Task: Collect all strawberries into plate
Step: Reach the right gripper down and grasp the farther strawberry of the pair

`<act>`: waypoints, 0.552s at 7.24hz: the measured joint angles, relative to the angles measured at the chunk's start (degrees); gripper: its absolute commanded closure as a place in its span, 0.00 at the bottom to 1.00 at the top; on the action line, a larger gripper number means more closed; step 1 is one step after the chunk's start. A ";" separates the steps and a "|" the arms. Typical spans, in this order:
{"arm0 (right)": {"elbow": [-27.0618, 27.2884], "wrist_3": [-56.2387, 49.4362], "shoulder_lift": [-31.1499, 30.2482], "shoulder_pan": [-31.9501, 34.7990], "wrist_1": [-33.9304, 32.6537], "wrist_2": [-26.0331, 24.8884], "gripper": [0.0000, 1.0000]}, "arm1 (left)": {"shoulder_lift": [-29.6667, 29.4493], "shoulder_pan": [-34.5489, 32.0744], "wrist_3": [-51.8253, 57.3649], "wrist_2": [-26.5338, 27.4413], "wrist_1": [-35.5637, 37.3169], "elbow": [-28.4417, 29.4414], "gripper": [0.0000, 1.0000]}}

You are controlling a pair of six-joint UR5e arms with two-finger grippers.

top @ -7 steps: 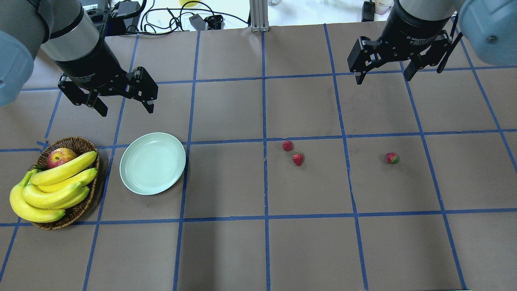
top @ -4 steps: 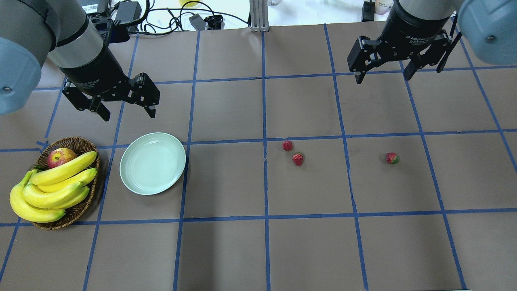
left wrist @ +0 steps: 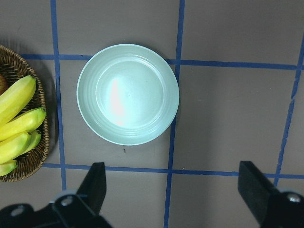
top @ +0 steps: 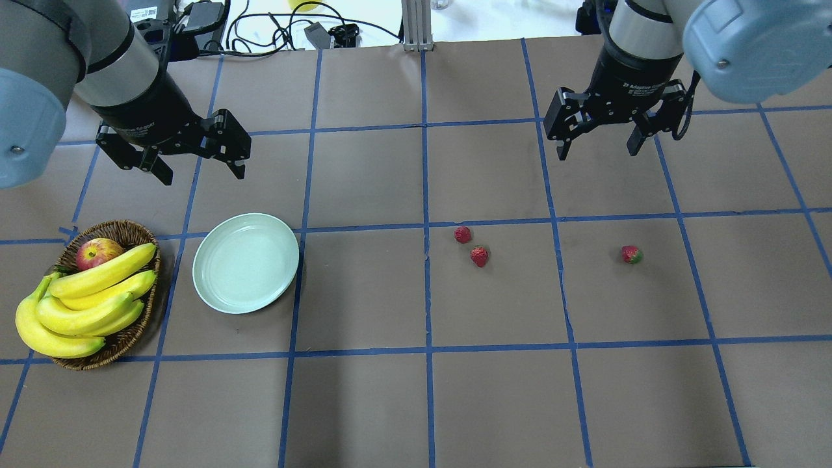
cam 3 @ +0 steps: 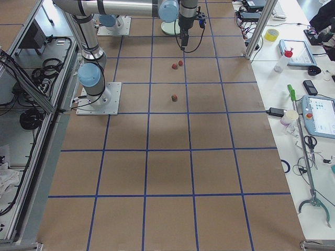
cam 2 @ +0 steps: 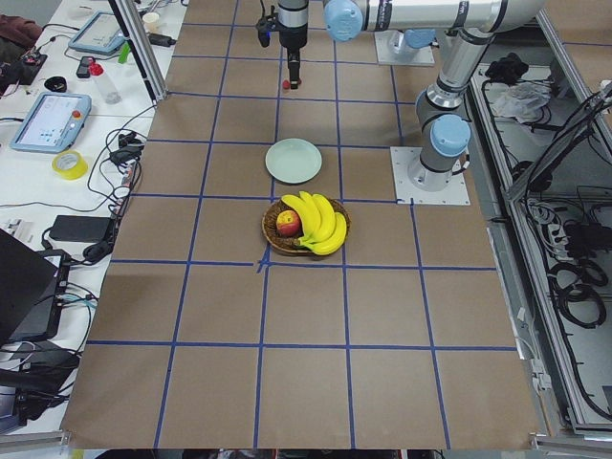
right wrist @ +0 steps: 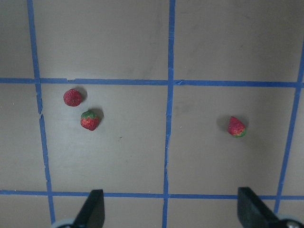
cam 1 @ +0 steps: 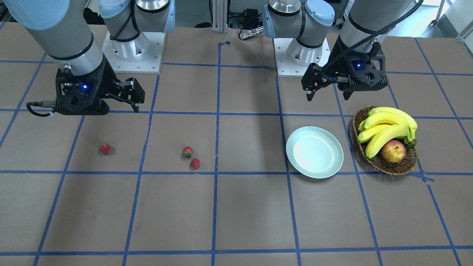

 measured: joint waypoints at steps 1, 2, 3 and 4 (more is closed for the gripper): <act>1.83 -0.04 1.73 0.43 -1.68 4.07 0.00 | 0.02 0.03 0.19 -0.13 0.05 -0.02 0.00; 4.06 0.00 3.72 1.01 -6.38 9.18 0.00 | 0.03 0.05 0.26 -0.27 0.02 -0.04 0.00; 5.92 1.83 6.65 1.97 -12.78 11.77 0.00 | 0.04 0.06 0.27 -0.36 -0.03 -0.04 0.00; 6.85 5.60 9.82 3.77 -18.78 12.55 0.00 | 0.04 0.06 0.27 -0.40 -0.06 -0.07 0.00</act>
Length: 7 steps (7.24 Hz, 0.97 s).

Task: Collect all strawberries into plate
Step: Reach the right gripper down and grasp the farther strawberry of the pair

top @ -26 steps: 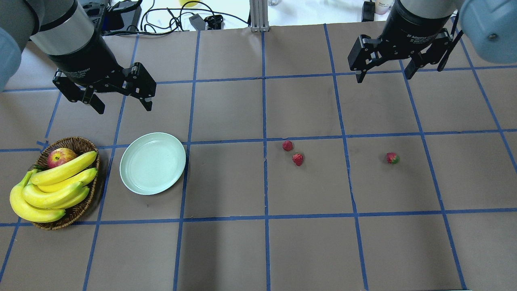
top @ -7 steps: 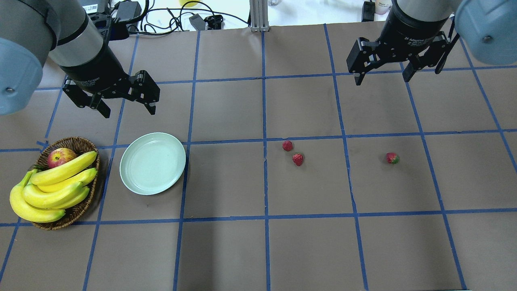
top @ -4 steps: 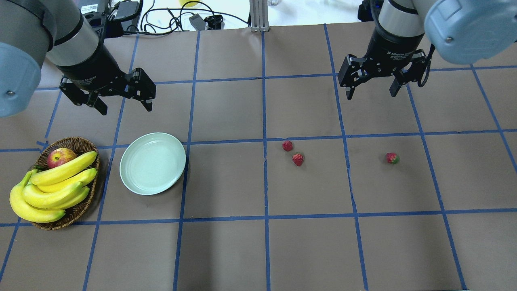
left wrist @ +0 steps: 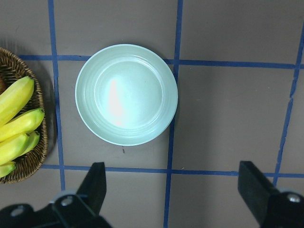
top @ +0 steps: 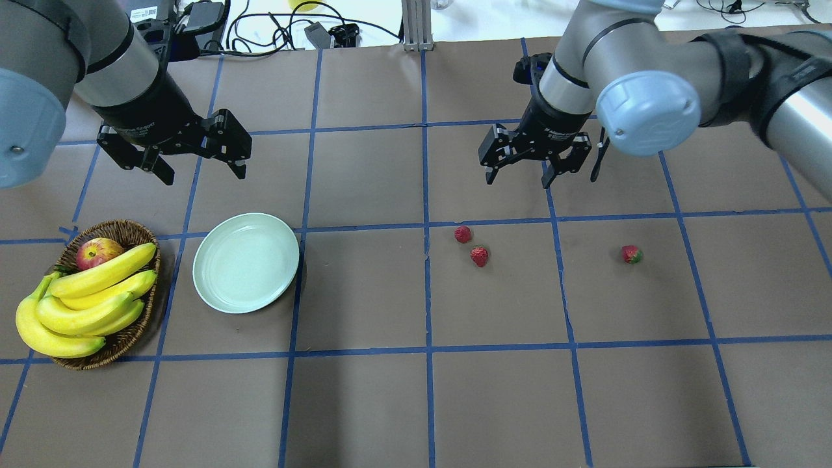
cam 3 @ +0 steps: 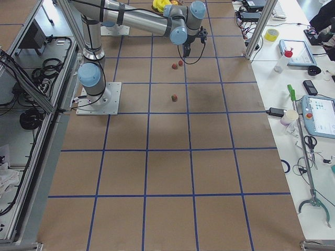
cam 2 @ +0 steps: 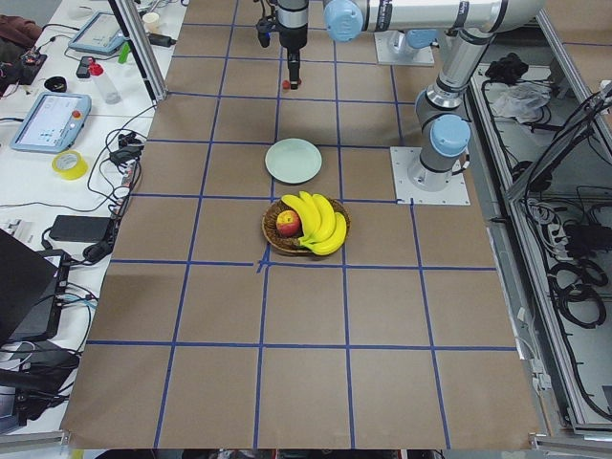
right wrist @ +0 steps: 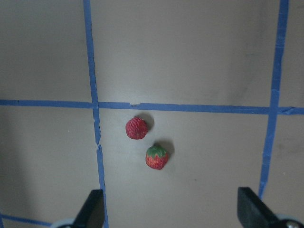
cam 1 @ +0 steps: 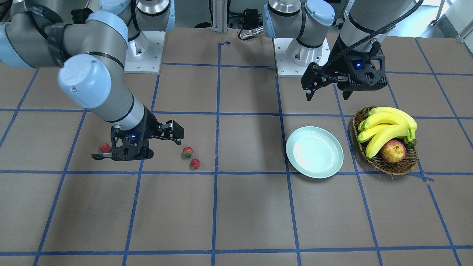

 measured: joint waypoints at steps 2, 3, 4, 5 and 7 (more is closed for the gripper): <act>0.54 5.92 5.94 4.15 -9.31 -2.66 0.02 | -0.02 -0.03 -0.01 0.06 0.13 -0.04 0.00; 0.69 8.16 8.61 6.29 -11.83 -4.74 0.07 | -0.05 -0.04 0.02 0.26 0.17 -0.08 0.00; 1.49 9.73 10.46 8.23 -13.69 -6.78 0.08 | -0.08 -0.04 0.03 0.45 0.12 -0.12 0.00; 3.28 10.58 11.29 9.60 -15.39 -8.25 0.22 | -0.08 -0.04 0.04 0.59 0.00 -0.13 0.00; 5.74 10.87 11.86 10.74 -18.86 -9.57 0.73 | -0.08 -0.07 0.04 0.58 -0.07 -0.17 0.00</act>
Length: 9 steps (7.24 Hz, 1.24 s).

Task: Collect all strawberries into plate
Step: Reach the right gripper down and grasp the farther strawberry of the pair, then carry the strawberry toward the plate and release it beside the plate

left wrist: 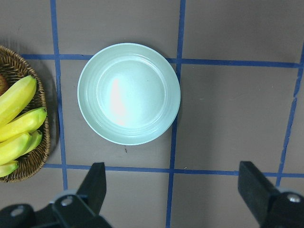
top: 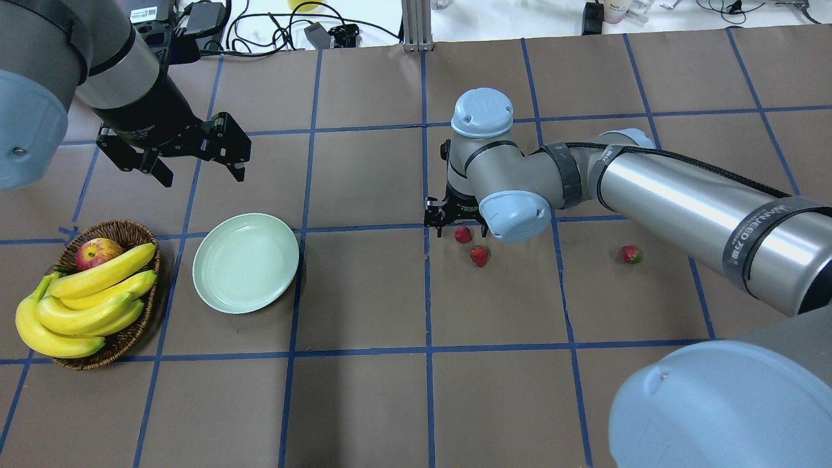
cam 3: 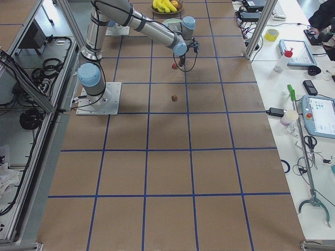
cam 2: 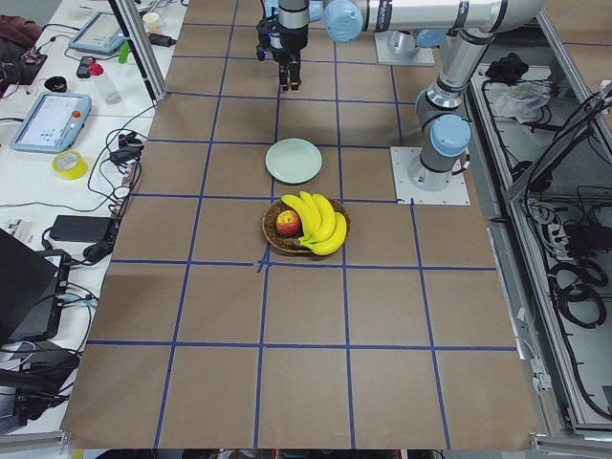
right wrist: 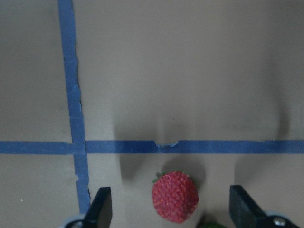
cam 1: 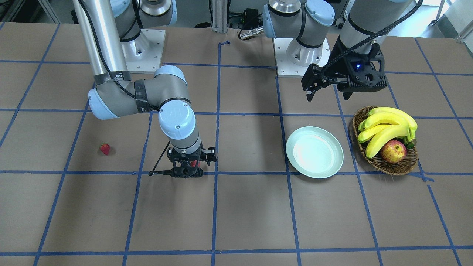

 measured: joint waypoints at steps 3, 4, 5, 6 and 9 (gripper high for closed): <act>0.71 -1.79 0.01 0.16 -0.27 0.12 1.00 | 0.00 0.03 0.00 -0.07 0.11 -0.18 0.00; 0.63 -2.30 -0.12 0.17 -0.12 0.29 1.00 | 0.00 0.05 0.00 -0.12 0.23 -0.21 0.00; 0.37 -2.33 -0.31 0.28 -0.24 1.27 1.00 | 0.00 0.04 0.00 -0.09 0.33 -0.26 0.00; -0.48 -2.09 -0.46 0.84 -0.61 3.75 1.00 | -0.02 0.04 0.00 0.02 0.38 -0.29 0.00; -4.84 -1.40 0.75 6.35 -2.32 13.56 1.00 | -0.08 -0.04 0.00 0.08 0.28 -0.48 0.00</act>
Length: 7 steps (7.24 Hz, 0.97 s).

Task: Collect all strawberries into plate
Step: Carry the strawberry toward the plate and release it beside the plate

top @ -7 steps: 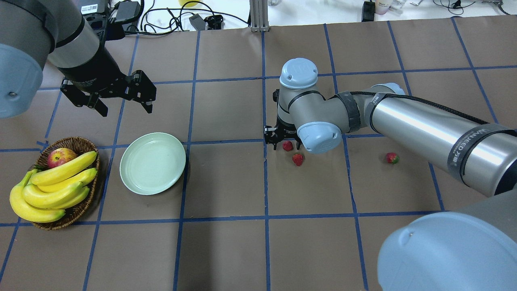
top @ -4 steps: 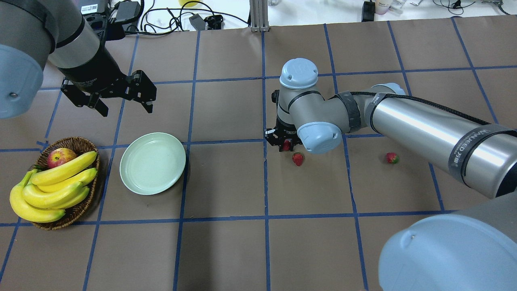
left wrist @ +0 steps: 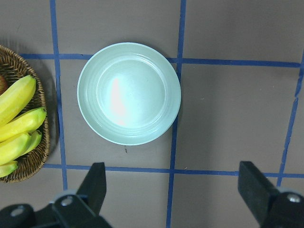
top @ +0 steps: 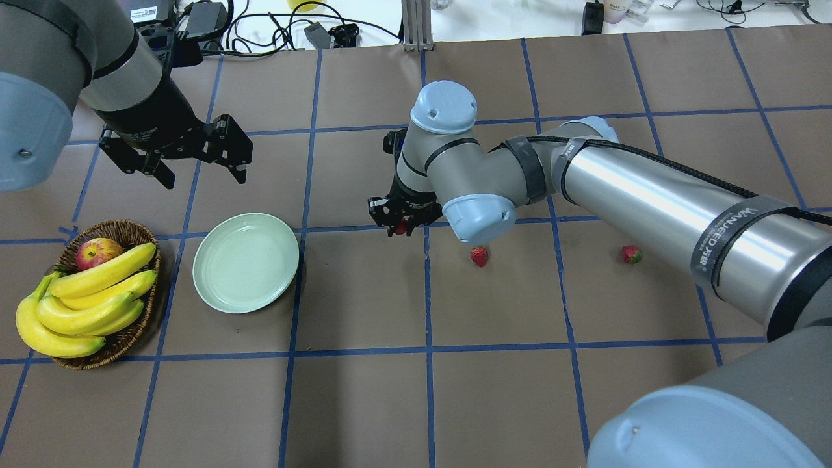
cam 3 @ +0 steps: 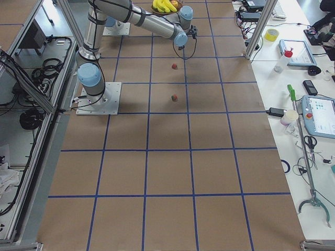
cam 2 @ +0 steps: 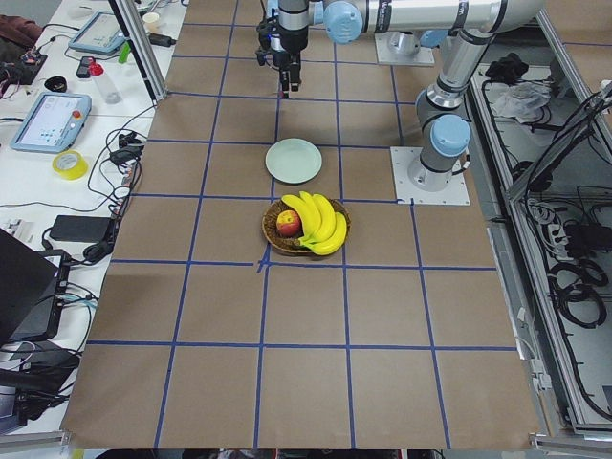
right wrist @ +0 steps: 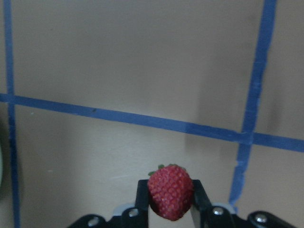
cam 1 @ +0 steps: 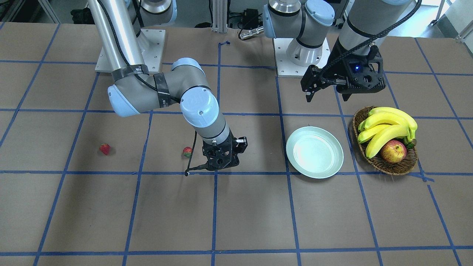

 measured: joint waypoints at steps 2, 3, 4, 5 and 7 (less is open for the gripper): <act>-0.51 0.15 2.75 2.90 -4.33 6.91 0.68 | -0.01 0.05 0.00 0.00 0.14 -0.23 0.00; -0.24 0.19 3.78 3.51 -5.46 8.57 0.17 | 0.01 0.08 0.00 0.01 0.16 -0.25 0.00; 0.25 0.79 4.08 3.73 -5.70 9.89 0.00 | 0.07 0.10 0.00 0.04 0.18 -0.26 0.00; 0.77 2.04 3.59 3.80 -5.52 10.76 0.00 | 0.12 0.12 0.00 0.08 0.15 -0.25 0.00; 1.19 3.98 2.45 3.71 -4.91 10.63 0.00 | 0.15 0.11 0.00 0.19 -0.11 -0.33 0.00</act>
